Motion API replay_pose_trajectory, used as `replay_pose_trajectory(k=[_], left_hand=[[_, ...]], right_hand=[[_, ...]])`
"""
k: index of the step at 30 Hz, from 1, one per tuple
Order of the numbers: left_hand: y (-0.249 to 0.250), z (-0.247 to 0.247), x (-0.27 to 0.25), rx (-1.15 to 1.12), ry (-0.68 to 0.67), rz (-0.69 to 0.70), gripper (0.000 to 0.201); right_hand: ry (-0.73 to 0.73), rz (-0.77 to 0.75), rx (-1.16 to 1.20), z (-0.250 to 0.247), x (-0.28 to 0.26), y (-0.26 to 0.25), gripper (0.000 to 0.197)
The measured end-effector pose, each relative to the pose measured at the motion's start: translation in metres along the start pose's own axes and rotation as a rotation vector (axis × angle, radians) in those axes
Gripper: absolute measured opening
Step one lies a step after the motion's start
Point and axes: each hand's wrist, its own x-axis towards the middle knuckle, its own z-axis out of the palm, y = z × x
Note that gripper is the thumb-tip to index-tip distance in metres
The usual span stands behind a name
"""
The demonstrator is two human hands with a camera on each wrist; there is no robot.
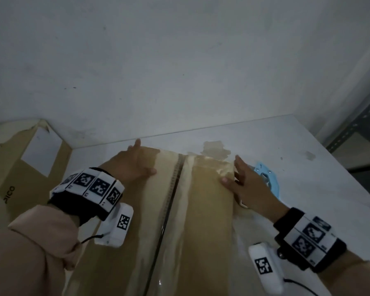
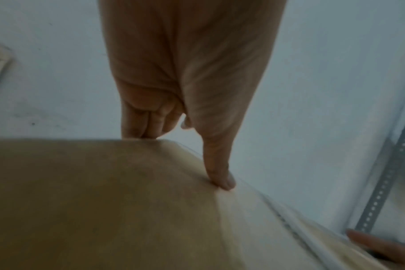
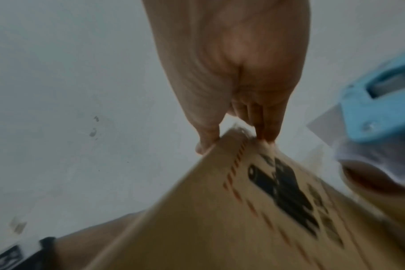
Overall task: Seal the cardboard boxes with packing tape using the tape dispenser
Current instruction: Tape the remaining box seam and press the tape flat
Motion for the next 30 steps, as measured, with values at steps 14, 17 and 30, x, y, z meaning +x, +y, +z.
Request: replay_pose_trajectory(k=[14,17,30], left_hand=[[0.001,0.006,-0.009,0.303,0.038,0.295,0.08],[0.011,0.011,-0.005,0.34,0.003,0.395,0.077],[0.022,0.014,0.011,0.4,-0.042,0.427,0.073]], right_hand=[[-0.076,-0.352,-0.772,0.002,0.024,-0.082,0.052],[-0.231,-0.366,-0.902,0.026,0.034,-0.094,0.053],[-0.529,-0.268,-1.104,0.052,0.062,-0.084,0.068]])
